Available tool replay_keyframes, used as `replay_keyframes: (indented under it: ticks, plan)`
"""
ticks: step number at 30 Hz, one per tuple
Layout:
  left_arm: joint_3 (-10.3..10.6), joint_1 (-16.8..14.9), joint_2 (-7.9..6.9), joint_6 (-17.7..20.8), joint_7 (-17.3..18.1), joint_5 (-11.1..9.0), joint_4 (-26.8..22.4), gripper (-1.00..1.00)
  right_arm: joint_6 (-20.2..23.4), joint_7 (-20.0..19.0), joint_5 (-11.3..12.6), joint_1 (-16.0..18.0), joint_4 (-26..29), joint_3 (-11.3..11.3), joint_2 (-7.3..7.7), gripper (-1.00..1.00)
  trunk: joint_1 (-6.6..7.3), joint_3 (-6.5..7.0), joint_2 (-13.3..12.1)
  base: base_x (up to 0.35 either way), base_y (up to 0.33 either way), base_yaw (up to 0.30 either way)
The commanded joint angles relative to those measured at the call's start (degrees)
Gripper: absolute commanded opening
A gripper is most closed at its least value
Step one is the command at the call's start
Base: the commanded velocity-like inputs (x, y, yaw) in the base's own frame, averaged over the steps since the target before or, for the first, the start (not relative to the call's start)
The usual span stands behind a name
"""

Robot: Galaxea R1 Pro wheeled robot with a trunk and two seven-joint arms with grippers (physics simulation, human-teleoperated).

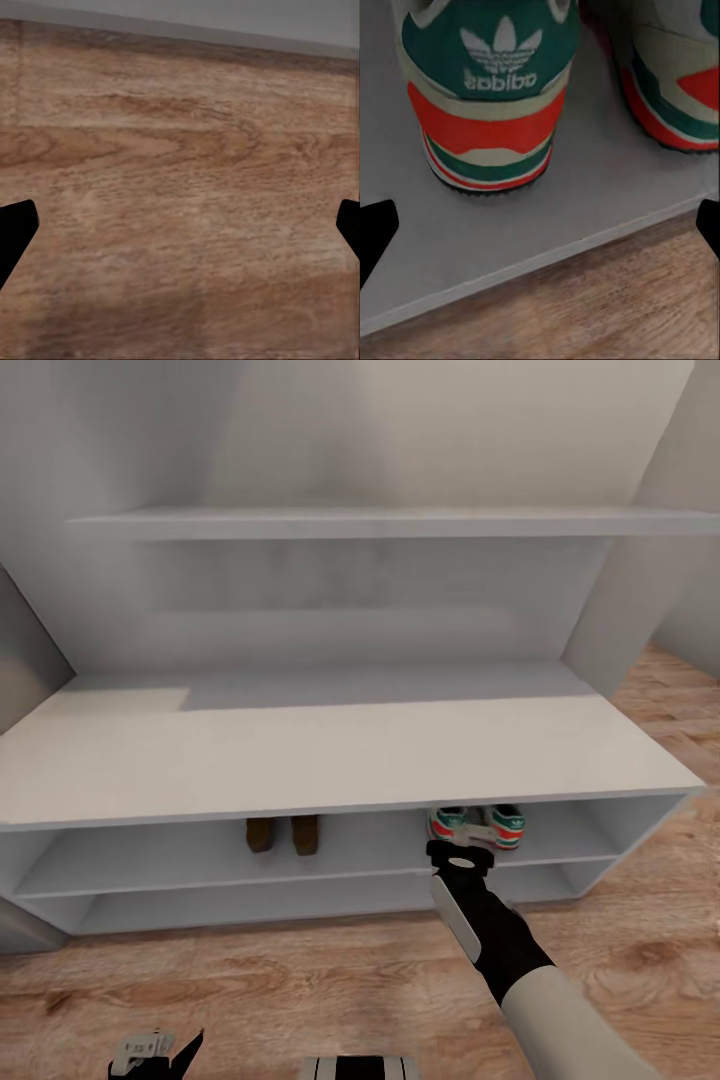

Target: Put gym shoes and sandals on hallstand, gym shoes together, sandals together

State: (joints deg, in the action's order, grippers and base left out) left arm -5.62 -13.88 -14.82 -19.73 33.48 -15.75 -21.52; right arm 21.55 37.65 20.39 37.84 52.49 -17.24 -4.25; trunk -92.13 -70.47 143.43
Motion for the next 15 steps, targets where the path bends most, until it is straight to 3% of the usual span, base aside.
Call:
replay_keyframes:
  ticks: [1,15]
  plan:
    - [-0.2,0.0,0.01,0.1,0.5,-0.4,0.1,1.00,0.3,0.4,0.4,0.0,0.1,-0.2,0.03,1.00,0.05,-0.04,0.0,-0.328,0.000,0.000]
    - [-0.2,0.0,-0.03,0.1,0.5,-0.4,0.1,1.00,0.2,0.5,0.3,0.0,0.0,-0.2,0.03,1.00,0.05,-0.04,0.0,-0.334,0.000,0.000]
